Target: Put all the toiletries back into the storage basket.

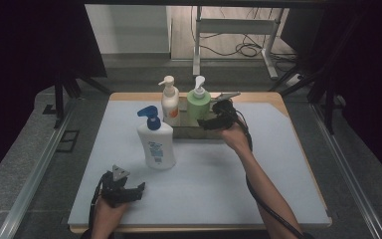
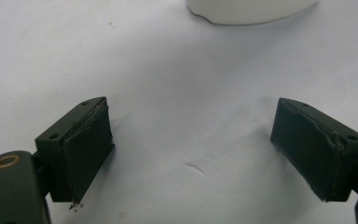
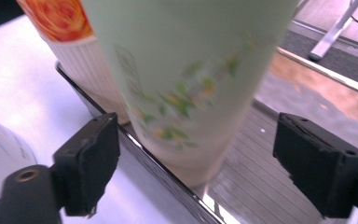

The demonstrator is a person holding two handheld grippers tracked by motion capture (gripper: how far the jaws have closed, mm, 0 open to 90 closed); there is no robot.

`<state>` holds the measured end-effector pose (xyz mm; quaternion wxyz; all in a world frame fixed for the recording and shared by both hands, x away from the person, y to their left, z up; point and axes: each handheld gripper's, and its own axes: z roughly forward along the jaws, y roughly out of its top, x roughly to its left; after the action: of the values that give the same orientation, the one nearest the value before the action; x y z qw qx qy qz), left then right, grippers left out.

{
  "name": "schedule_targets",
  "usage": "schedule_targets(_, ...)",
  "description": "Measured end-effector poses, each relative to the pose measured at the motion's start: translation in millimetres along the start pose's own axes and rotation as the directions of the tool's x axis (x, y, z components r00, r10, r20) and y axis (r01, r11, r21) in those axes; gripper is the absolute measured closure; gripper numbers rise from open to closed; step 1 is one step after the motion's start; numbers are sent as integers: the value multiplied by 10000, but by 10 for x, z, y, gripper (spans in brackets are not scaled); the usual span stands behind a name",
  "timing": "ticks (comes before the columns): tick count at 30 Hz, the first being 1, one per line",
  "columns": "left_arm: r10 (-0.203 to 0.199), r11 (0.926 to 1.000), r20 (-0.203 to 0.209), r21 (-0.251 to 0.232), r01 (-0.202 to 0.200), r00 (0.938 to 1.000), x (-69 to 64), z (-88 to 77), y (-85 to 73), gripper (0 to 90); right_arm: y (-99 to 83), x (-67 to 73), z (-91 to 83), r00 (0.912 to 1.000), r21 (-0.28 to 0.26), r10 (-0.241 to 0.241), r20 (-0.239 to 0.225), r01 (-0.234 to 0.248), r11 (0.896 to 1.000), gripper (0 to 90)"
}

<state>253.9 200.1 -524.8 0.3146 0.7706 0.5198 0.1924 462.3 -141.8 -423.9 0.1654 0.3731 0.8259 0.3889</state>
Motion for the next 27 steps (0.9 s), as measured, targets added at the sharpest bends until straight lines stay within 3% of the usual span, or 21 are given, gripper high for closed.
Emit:
schedule_targets(8, 7, 10000, -8, 13, -7, 10000, -1, -1, 0, 121, -107, -150, -46, 9985, 44, 555, -9, -554, 9985, 318)
schedule_targets(13, -2, 10000, -10, 4, 2, 10000, -1, -1, 0, 121, -153, -219, -12, 9946, 321, 1038, 91, -1040, 9941, 332)
schedule_targets(16, 2, 10000, -10, 8, -2, 10000, -1, -1, 0, 121, -175, -255, 12, 9920, 460, 1260, 114, -1264, 9909, 390)
schedule_targets(27, 3, 10000, -9, 10, -3, 10000, -1, -1, 0, 121, -210, -337, 87, 9892, 416, 1259, 749, -1293, 9907, 754)
